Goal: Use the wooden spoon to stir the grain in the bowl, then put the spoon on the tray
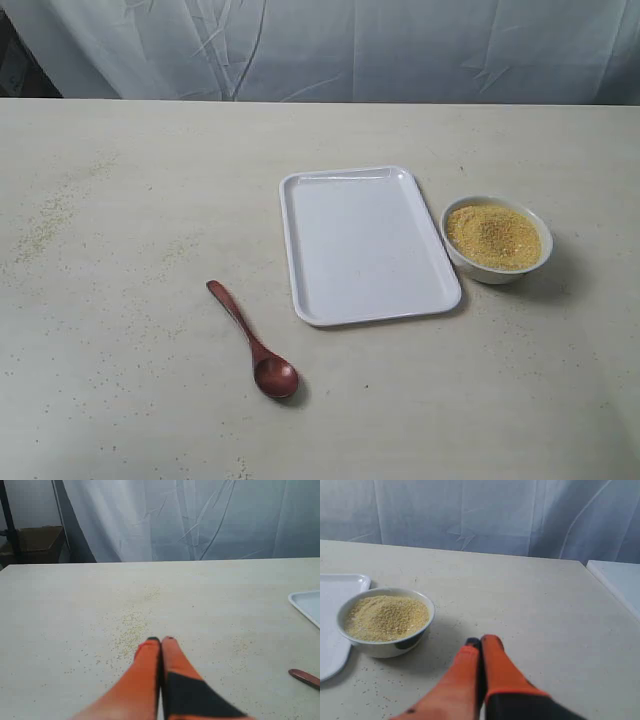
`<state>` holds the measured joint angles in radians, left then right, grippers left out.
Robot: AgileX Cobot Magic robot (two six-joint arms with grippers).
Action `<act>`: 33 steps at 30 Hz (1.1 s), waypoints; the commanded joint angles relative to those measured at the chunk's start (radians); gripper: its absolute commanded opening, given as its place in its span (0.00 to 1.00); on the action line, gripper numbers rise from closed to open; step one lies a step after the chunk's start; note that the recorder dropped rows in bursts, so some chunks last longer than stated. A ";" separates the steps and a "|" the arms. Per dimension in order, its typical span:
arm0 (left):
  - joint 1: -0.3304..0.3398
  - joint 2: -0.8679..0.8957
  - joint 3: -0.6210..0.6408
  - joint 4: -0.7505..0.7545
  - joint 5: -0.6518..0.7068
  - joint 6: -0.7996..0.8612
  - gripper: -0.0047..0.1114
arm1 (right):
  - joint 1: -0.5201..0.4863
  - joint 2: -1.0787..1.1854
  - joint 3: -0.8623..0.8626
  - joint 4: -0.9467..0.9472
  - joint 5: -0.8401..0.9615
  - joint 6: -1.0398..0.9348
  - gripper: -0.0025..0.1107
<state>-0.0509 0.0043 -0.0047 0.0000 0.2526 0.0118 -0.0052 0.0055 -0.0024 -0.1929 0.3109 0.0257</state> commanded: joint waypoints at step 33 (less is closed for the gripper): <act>-0.002 -0.004 0.005 0.042 -0.412 -0.001 0.04 | -0.004 -0.006 0.002 0.003 -0.007 0.001 0.04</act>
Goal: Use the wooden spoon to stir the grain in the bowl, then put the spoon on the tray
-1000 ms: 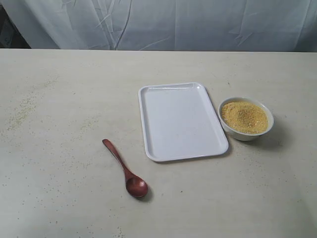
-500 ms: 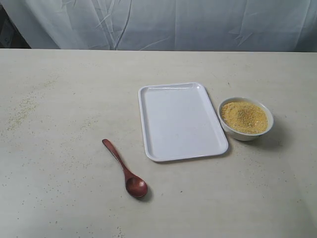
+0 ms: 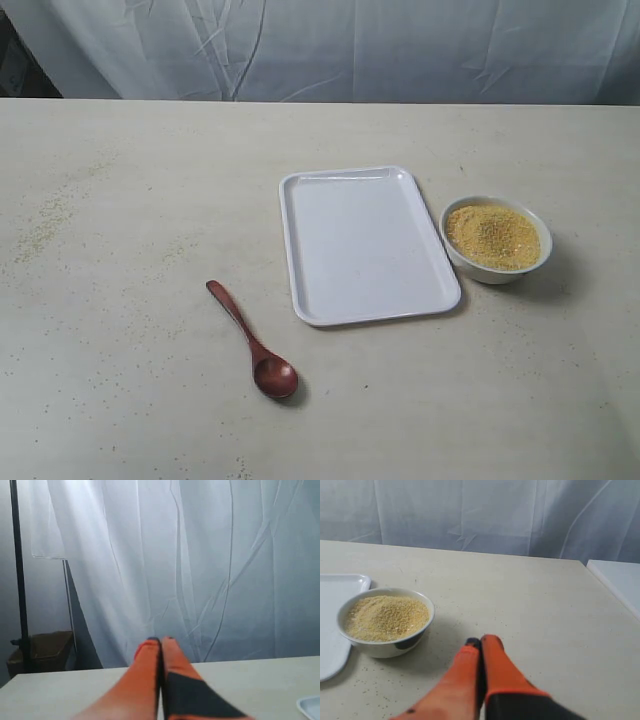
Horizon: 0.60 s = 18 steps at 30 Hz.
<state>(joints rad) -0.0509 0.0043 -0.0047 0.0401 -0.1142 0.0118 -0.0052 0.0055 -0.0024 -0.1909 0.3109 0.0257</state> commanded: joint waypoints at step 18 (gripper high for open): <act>0.000 0.469 -0.692 0.059 0.752 0.134 0.04 | -0.004 -0.006 0.002 0.001 -0.007 0.001 0.04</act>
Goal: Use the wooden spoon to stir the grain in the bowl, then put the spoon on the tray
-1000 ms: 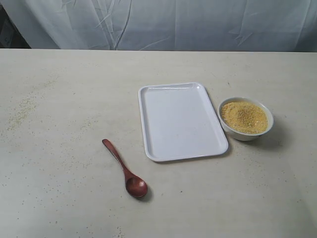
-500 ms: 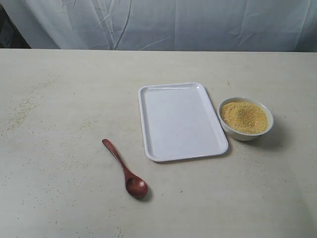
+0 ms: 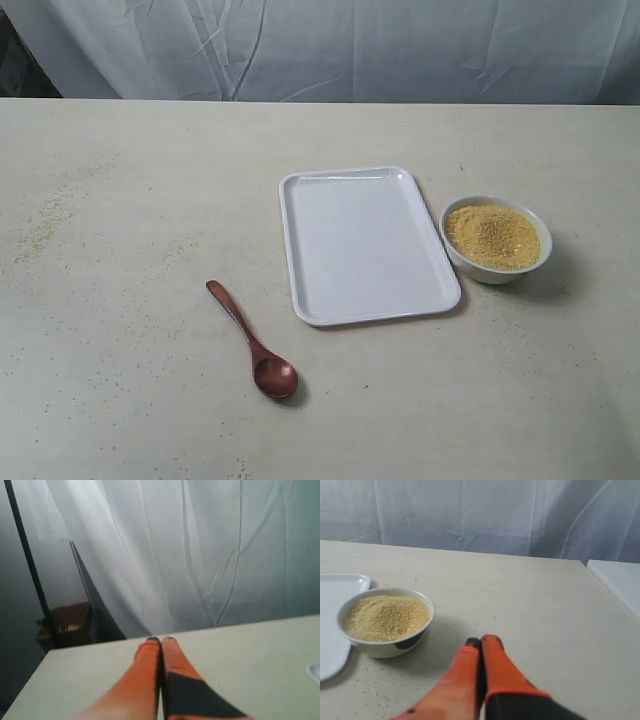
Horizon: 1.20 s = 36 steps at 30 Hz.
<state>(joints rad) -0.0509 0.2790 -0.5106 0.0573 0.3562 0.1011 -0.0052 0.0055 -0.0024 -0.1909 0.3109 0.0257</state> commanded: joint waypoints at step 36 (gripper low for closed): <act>-0.361 1.519 -0.517 -0.580 0.424 1.968 0.23 | -0.004 -0.006 0.002 0.027 -0.007 0.001 0.04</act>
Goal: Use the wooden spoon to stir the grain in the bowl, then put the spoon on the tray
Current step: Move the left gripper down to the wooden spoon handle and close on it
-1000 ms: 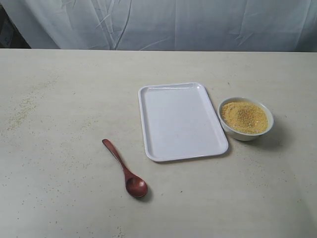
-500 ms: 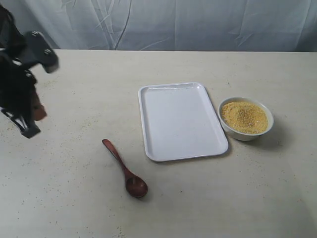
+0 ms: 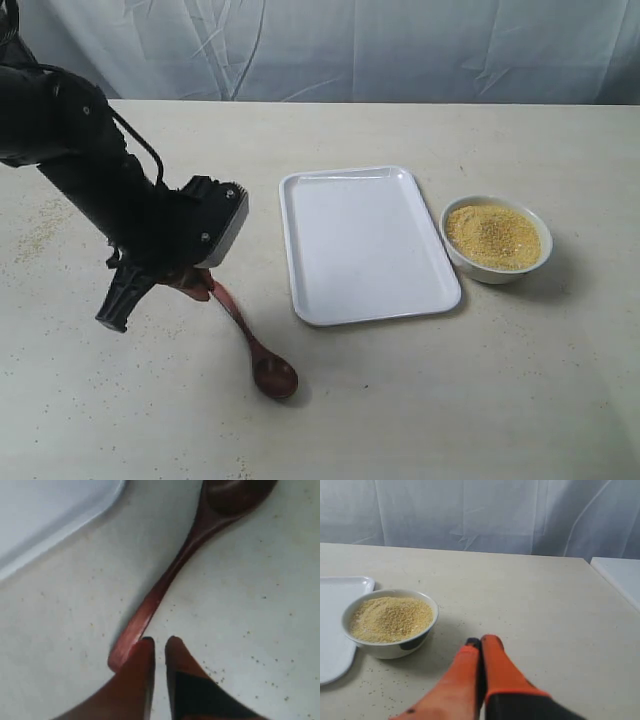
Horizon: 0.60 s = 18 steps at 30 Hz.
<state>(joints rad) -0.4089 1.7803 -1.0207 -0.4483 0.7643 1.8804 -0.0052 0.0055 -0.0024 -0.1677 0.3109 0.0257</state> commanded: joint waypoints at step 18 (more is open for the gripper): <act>-0.003 0.142 -0.007 -0.132 -0.092 0.247 0.38 | -0.004 -0.006 0.002 0.004 -0.007 0.001 0.04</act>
<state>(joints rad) -0.4089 1.9143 -1.0229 -0.5556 0.6761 2.1027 -0.0052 0.0055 -0.0024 -0.1635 0.3109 0.0257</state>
